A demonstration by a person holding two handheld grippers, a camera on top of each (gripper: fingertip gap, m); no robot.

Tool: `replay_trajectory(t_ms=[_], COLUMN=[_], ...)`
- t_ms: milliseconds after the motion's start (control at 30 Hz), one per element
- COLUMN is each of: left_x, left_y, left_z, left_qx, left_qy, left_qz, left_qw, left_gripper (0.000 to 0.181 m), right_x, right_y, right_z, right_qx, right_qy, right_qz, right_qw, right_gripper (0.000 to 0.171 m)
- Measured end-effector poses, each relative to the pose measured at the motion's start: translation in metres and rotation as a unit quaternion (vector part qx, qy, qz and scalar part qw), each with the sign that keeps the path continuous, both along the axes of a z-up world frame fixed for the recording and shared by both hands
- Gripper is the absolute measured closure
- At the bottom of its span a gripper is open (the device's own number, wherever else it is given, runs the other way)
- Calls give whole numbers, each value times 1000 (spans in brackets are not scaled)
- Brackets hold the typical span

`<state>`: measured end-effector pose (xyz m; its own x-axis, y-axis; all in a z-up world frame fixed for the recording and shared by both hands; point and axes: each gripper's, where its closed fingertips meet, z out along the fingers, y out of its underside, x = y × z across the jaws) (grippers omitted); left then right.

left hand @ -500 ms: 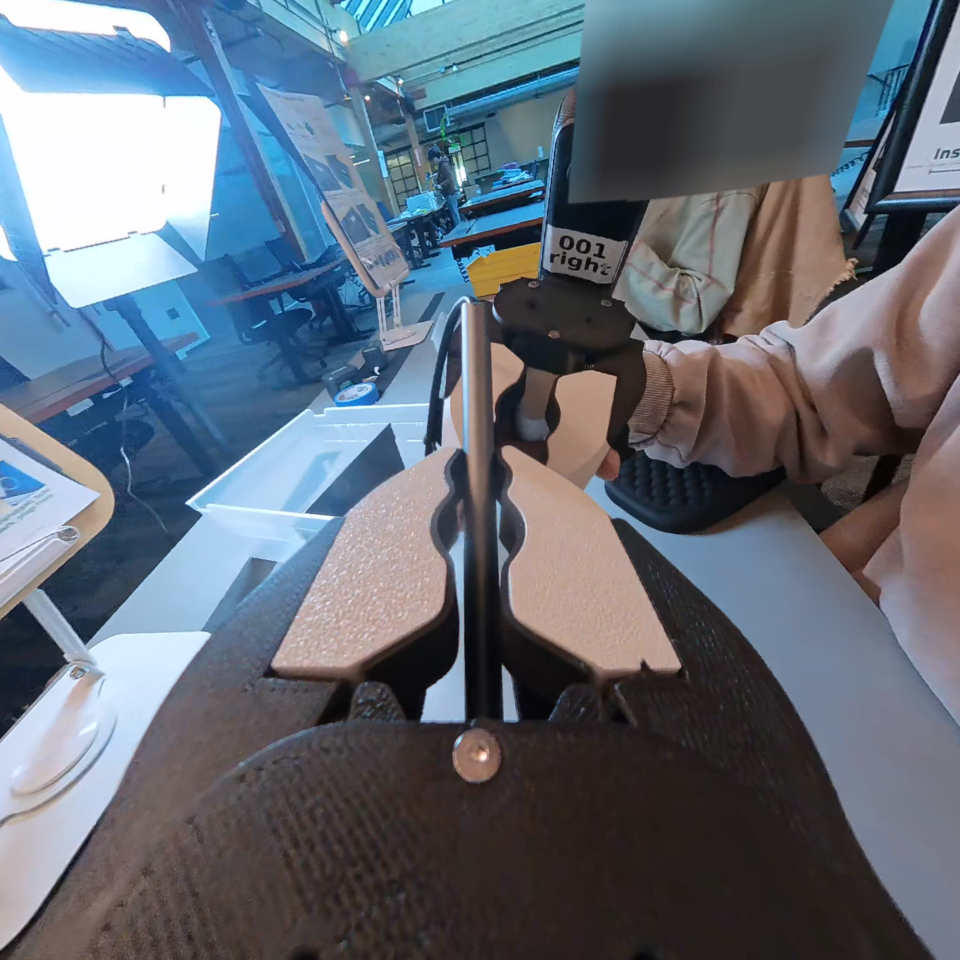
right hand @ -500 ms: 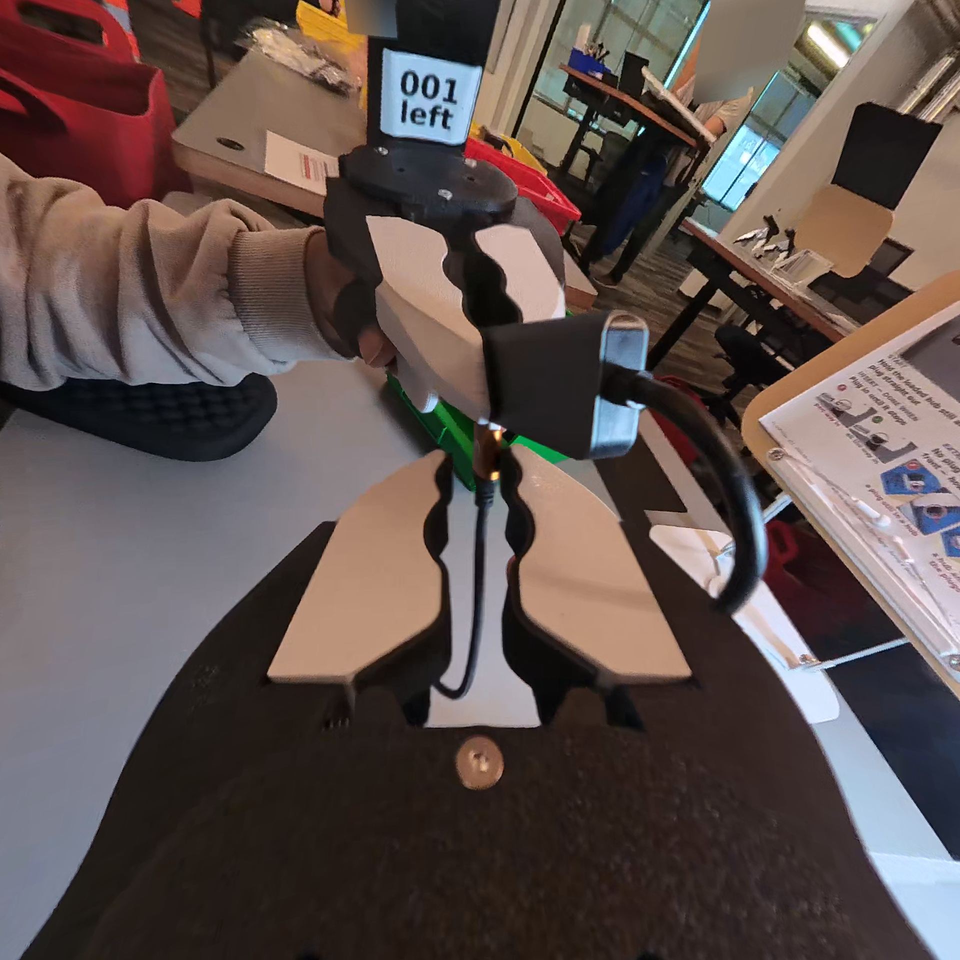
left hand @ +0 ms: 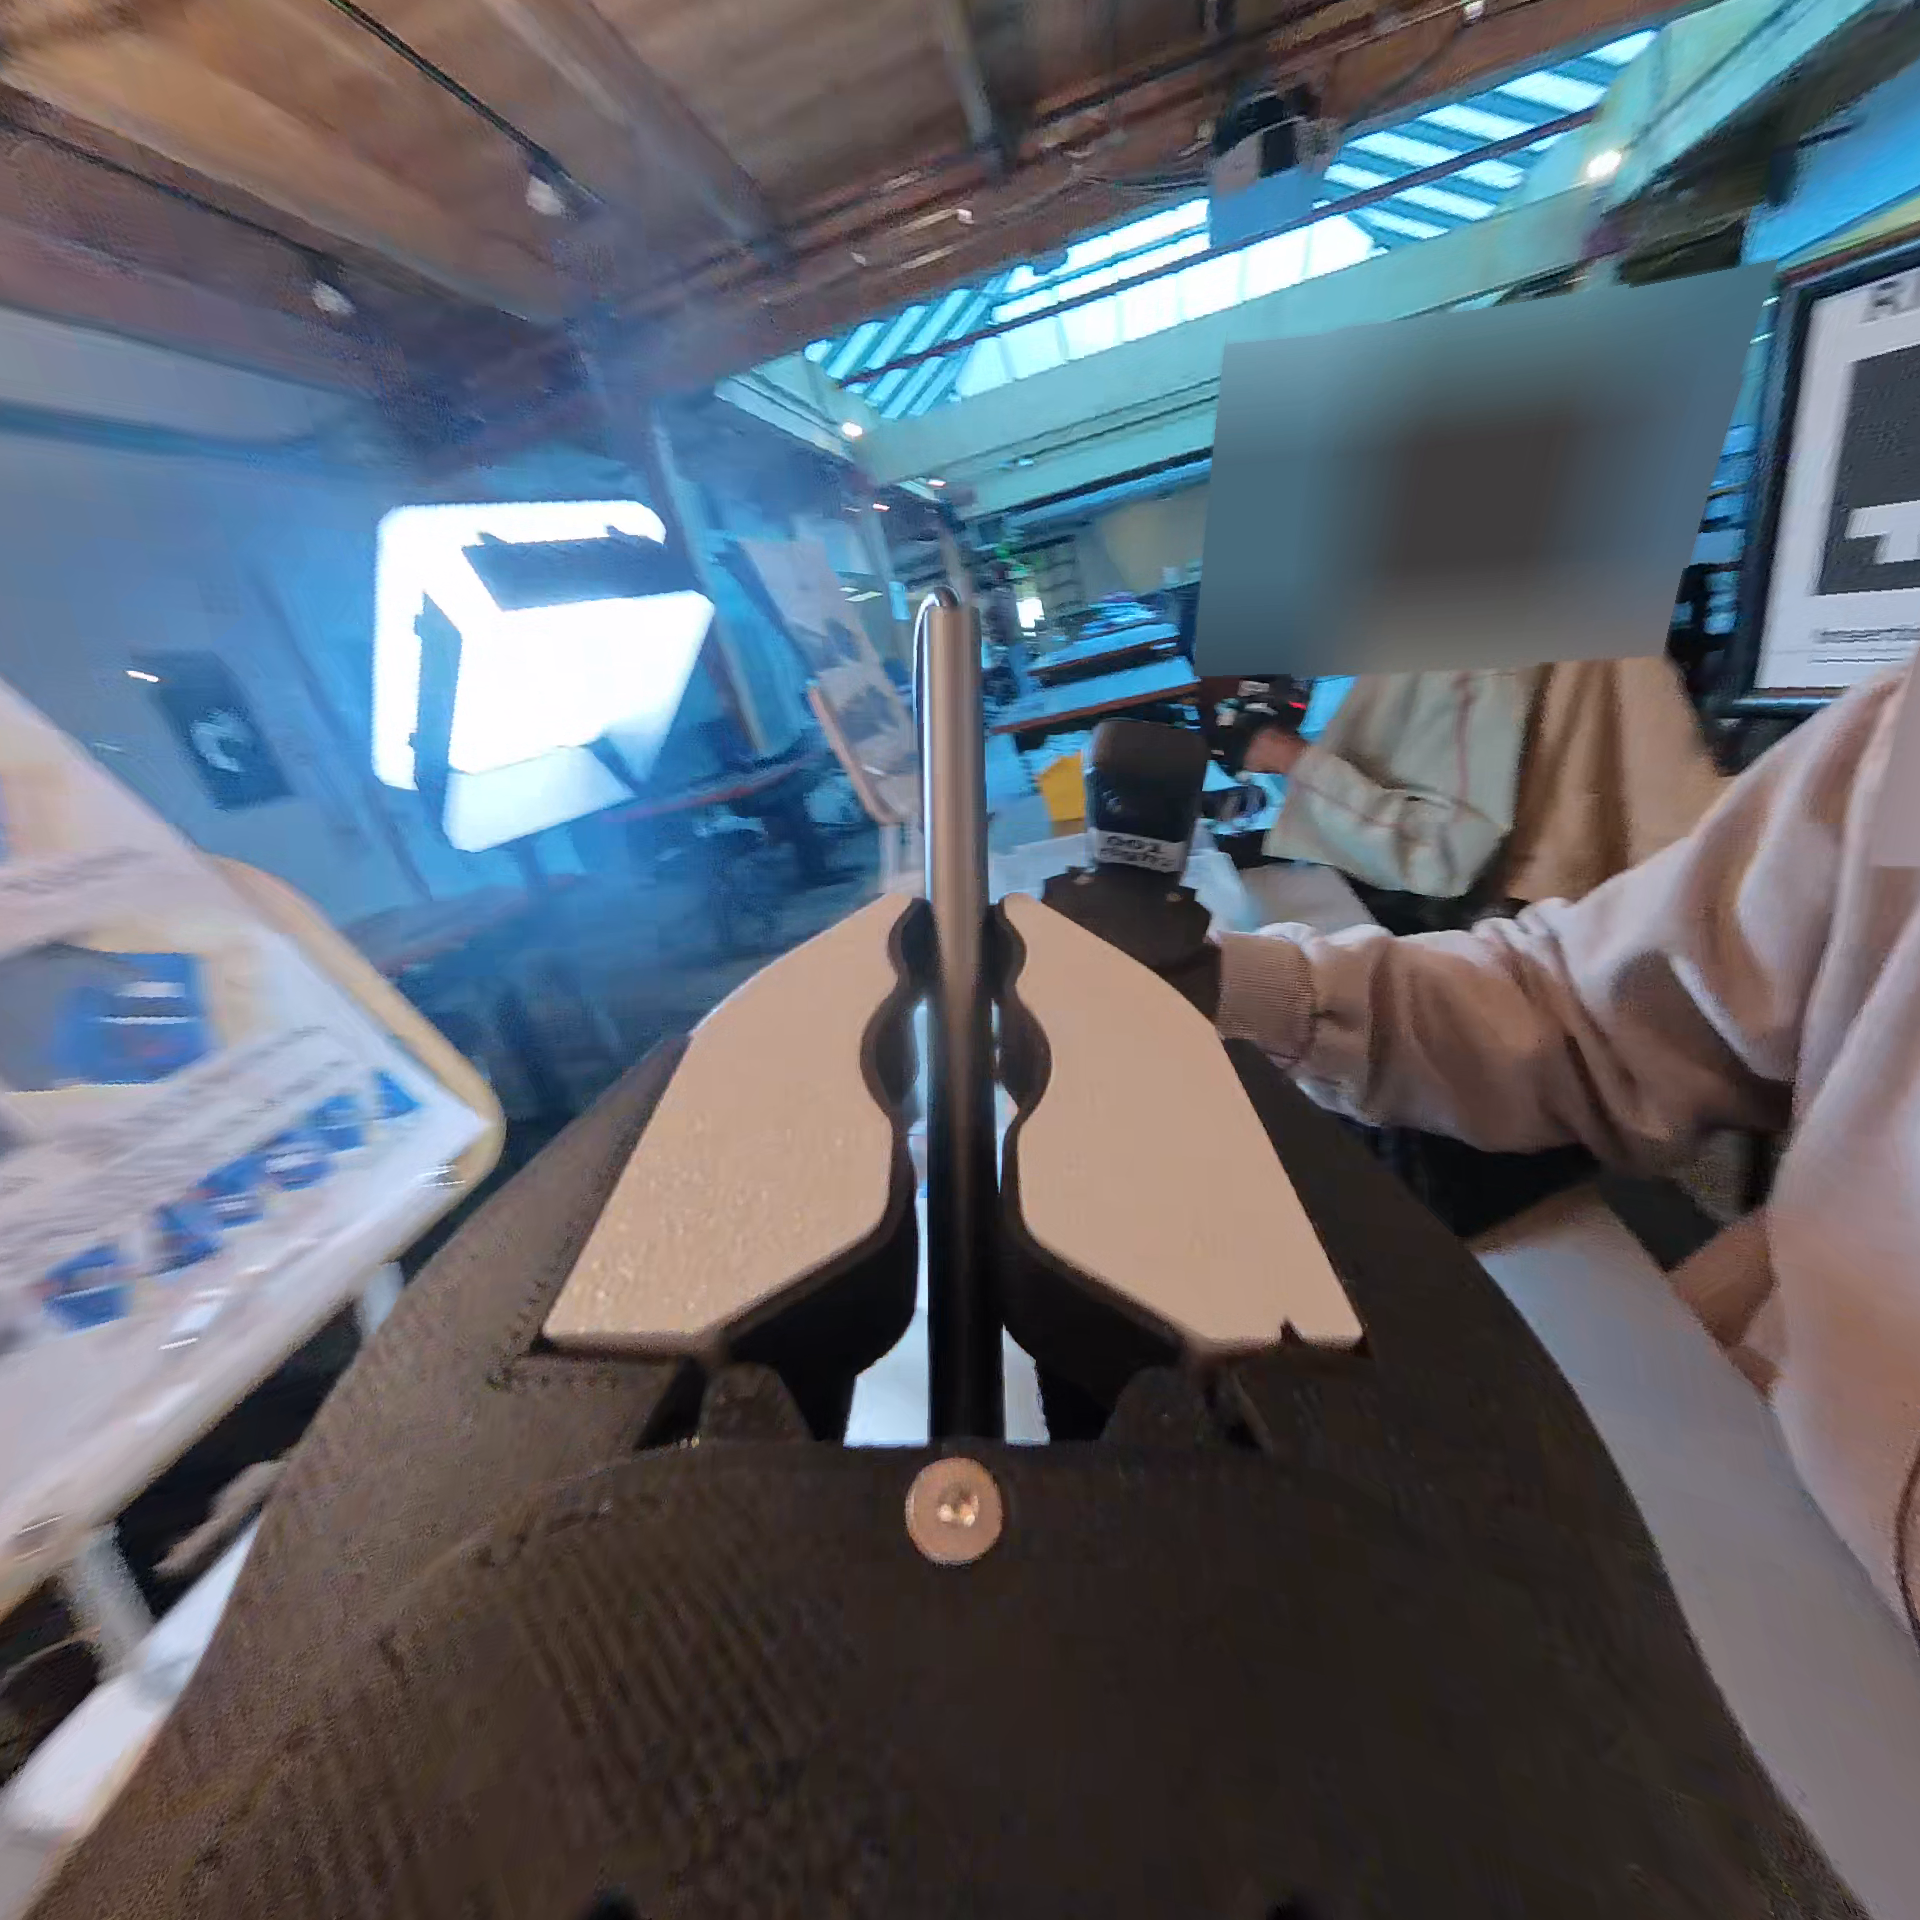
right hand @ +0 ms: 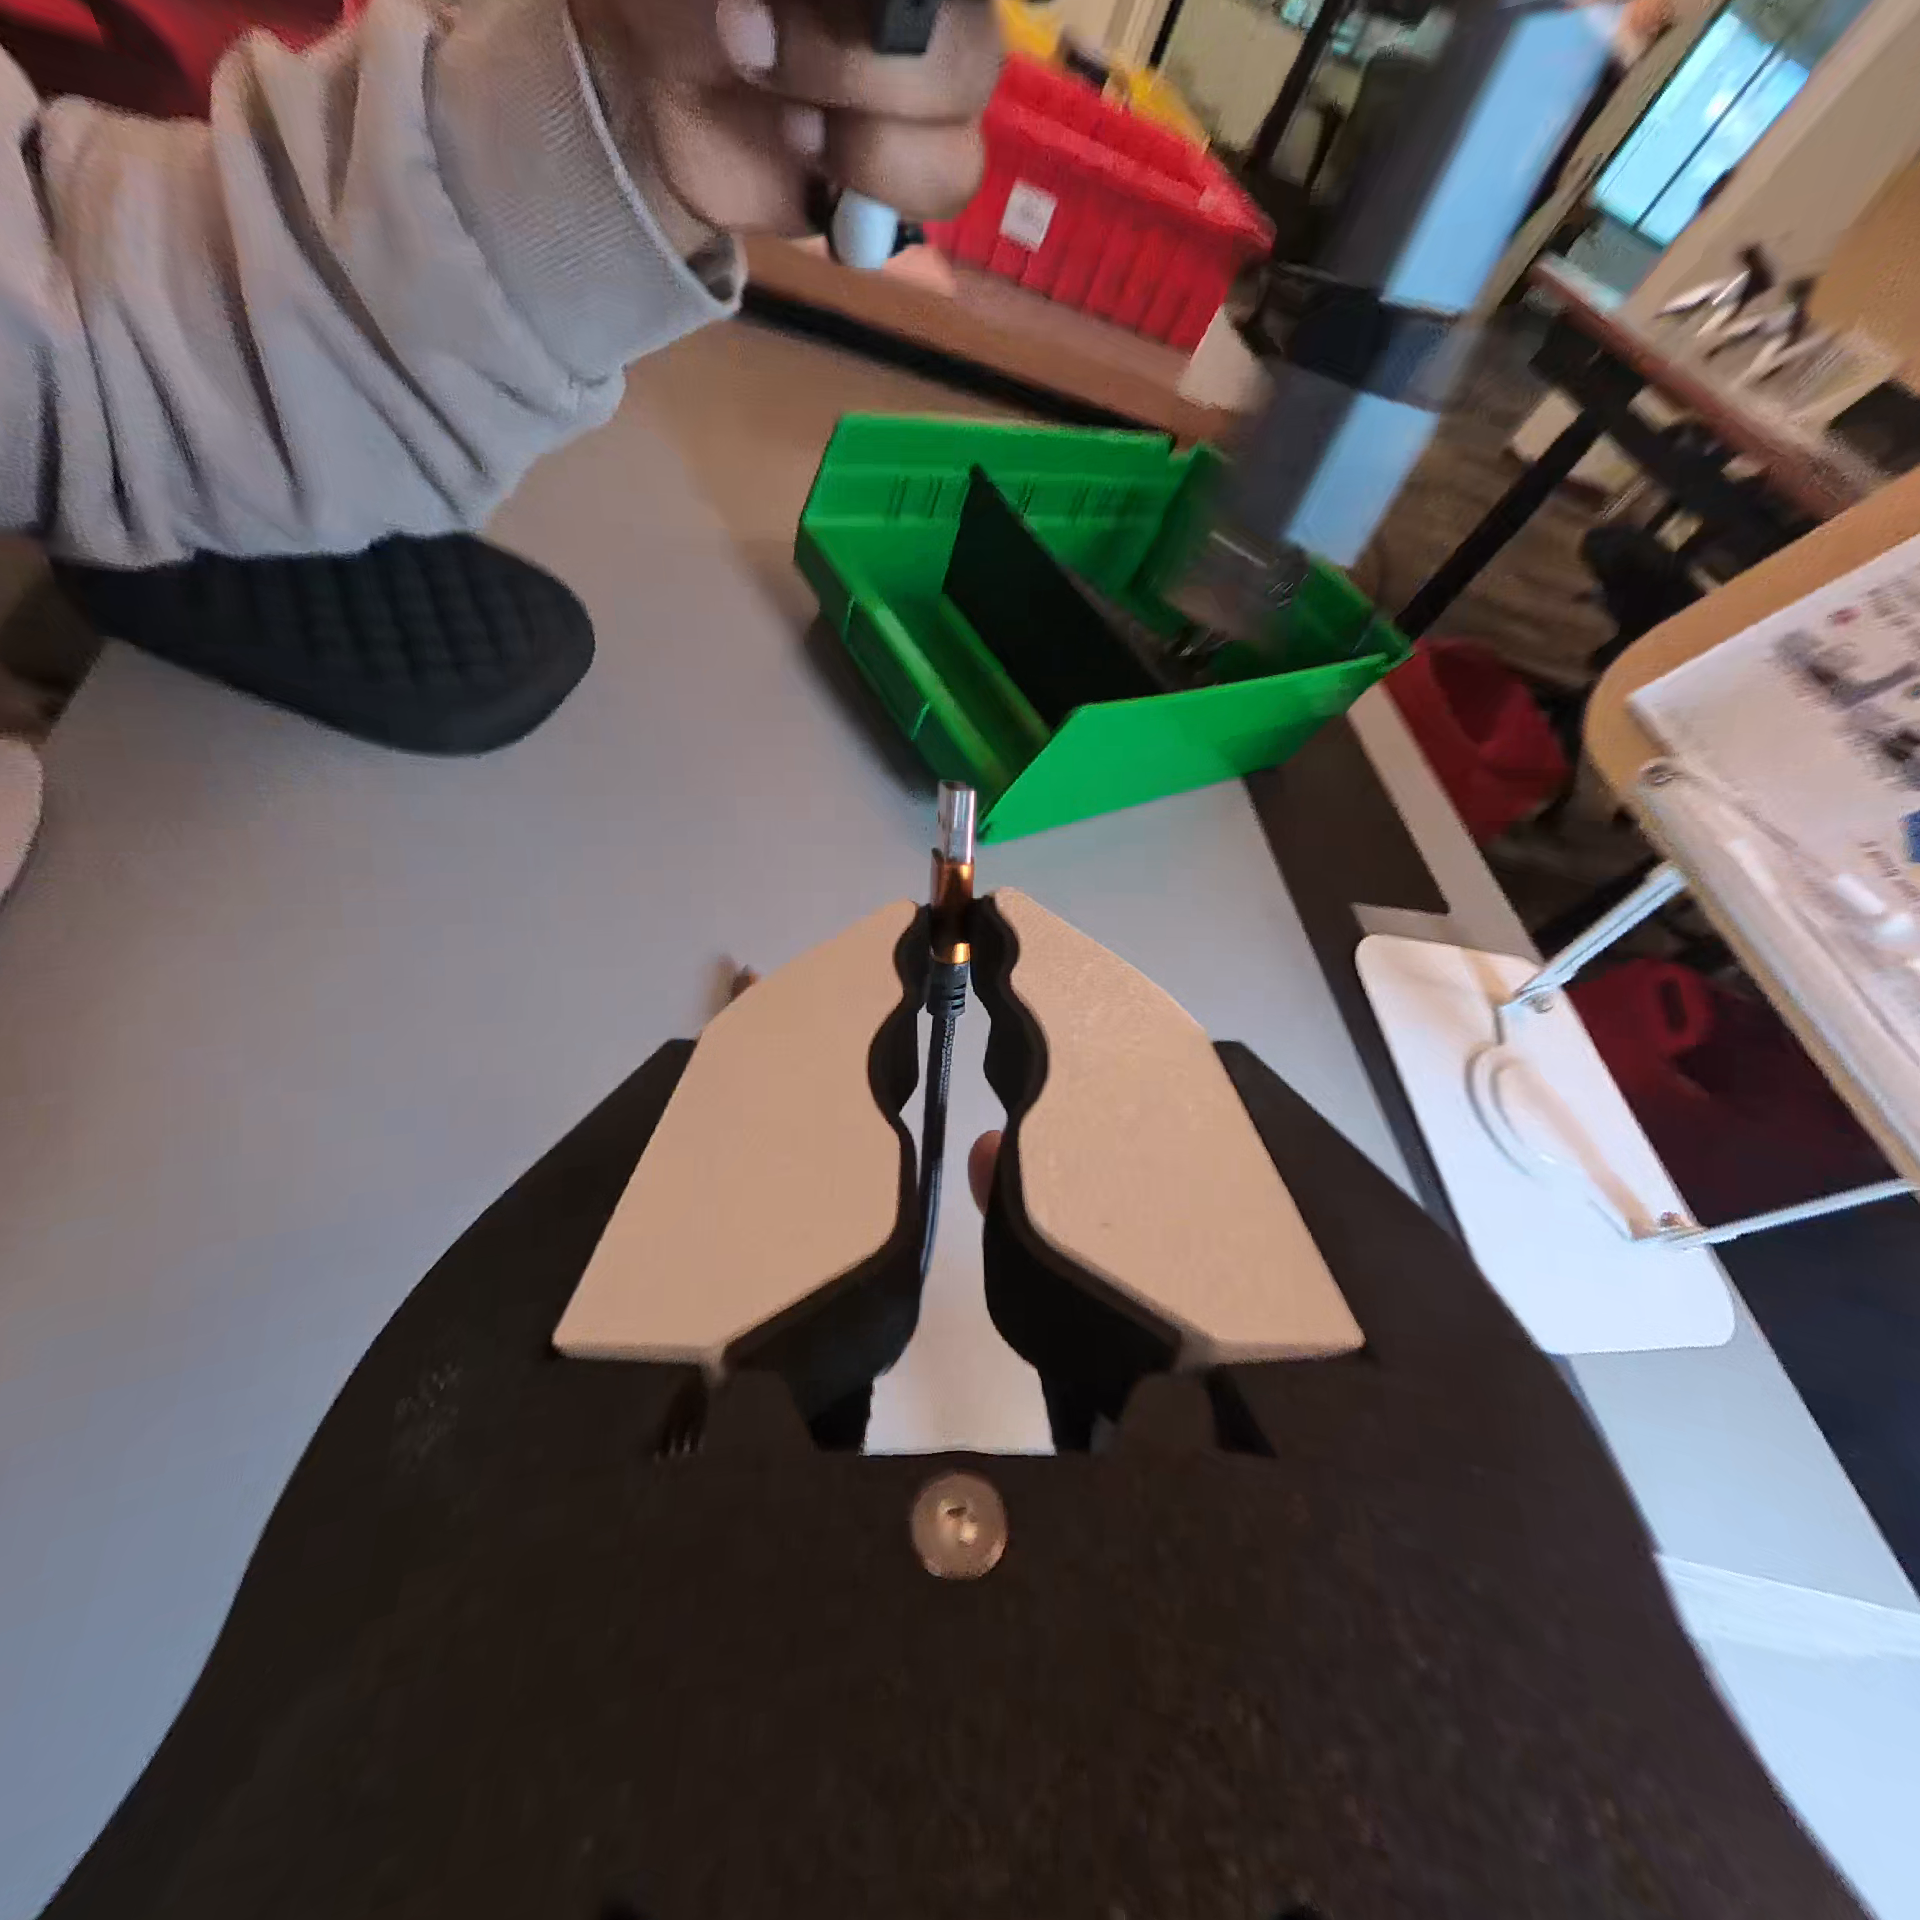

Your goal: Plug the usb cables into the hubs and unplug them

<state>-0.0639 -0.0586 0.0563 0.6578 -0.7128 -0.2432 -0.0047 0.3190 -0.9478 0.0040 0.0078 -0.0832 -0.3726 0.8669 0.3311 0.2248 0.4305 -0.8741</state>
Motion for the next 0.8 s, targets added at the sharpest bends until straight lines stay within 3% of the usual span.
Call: replay_trajectory(t_ms=[133,267,433,500,633,700,800], left_x=[-31,-24,-4,-1,1,0,-2], left_y=[-18,-7,11,16,21,21,20], left_z=[21,12,-10,-16,-22,-22,-20], left_qx=[36,24,-4,-14,-24,-22,-18], left_qy=[-15,-3,24,26,23,24,26], left_qz=[38,41,31,27,24,25,30], left_qw=[999,999,999,999,999,999,999], left_gripper=[170,171,171,171,171,171,171], right_x=[16,50,110,123,116,120,138], right_y=[29,66,121,144,190,223,260], right_z=[37,88,145,142,92,61,31], right_qx=[3,-15,4,45,37,72,180], right_qy=[62,156,301,306,222,162,86], right_qz=[-55,-131,-260,-312,-365,-432,-519], right_qw=[997,979,917,899,903,884,831], right_gripper=[164,164,164,164,164,164,164])
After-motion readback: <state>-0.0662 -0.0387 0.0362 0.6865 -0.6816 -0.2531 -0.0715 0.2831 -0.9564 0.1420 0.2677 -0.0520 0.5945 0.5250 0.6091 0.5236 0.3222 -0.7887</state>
